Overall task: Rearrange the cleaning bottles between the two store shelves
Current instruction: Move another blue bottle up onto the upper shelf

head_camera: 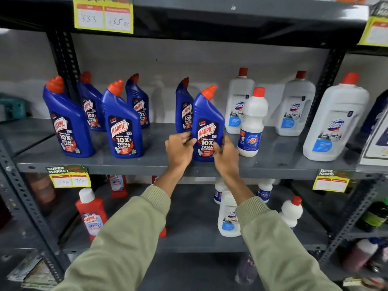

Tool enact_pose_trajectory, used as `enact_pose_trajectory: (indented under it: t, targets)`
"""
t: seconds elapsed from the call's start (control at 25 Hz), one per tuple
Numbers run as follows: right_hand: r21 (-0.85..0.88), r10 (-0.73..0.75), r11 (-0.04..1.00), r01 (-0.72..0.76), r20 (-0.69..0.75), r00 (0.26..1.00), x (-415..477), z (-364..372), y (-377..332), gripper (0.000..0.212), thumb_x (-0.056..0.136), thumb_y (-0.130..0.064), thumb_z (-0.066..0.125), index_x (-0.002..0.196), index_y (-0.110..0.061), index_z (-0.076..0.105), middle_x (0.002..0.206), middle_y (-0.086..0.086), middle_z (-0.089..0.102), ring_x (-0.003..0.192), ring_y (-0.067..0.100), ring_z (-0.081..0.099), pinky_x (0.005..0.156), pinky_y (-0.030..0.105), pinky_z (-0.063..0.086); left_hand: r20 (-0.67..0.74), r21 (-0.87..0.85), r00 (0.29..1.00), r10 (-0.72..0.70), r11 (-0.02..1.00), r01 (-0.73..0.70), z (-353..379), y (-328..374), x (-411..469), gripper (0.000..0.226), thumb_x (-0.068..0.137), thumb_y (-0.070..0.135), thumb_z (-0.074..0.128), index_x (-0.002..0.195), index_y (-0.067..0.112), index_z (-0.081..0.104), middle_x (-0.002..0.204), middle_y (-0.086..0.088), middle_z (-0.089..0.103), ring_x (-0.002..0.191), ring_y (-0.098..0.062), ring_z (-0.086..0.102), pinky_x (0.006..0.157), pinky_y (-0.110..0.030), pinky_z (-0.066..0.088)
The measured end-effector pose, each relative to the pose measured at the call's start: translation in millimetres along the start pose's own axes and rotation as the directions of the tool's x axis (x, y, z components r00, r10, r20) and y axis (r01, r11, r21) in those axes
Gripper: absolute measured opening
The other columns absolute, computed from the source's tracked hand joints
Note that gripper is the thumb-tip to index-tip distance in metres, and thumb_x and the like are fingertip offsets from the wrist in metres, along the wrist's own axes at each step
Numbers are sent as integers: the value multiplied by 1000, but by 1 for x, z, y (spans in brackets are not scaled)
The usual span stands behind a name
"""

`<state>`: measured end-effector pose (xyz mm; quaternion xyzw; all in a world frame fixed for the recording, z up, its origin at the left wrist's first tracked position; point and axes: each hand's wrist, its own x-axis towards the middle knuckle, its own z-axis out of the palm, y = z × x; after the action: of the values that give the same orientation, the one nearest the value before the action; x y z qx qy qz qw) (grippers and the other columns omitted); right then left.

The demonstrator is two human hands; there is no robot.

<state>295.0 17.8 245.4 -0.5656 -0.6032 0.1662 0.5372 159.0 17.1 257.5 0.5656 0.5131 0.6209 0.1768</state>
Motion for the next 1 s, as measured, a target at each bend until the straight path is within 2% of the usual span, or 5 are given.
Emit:
enact_pose_trajectory:
  t: [0.28,0.64,0.8,0.92,1.0]
  targets:
    - [46,-46,998,42,95,994,-7,55,-34,38,98,-25,61,132,-11,52,129,9,69,114,25,69,95,47,59,-63,41,998,-28,999,30,-58,-28,26,26,90,6,69,116,6,72,108,-9,78,89,-7,71,81,-21,58]
    - [116,-90,990,80,89,992,-9,78,-29,45,98,-29,61,139,-14,50,128,3,69,109,12,69,92,37,62,-22,42,998,67,997,-66,-77,-38,27,29,94,9,66,123,6,67,110,-10,77,95,-13,72,88,-41,62]
    - [166,-144,975,147,-30,989,-16,64,-26,61,98,-45,52,150,-15,40,141,-8,55,124,6,58,95,15,53,-141,141,942,306,948,-287,-67,-31,-2,49,94,16,67,139,5,53,103,-14,76,89,-12,71,79,-6,53]
    - [59,-172,981,186,-189,967,-10,40,-17,58,101,-45,50,152,-21,37,155,0,47,142,15,44,112,30,41,-96,95,849,520,854,-512,-43,-20,-13,48,90,10,71,135,0,57,116,-17,74,103,-9,68,88,-11,53]
    - [32,-198,976,215,-275,941,-4,18,-14,56,101,-41,52,151,-20,38,155,3,46,144,17,41,117,35,37,-59,42,850,524,852,-522,-25,-6,-11,47,88,12,74,131,1,61,107,-16,76,98,-10,67,87,-6,50]
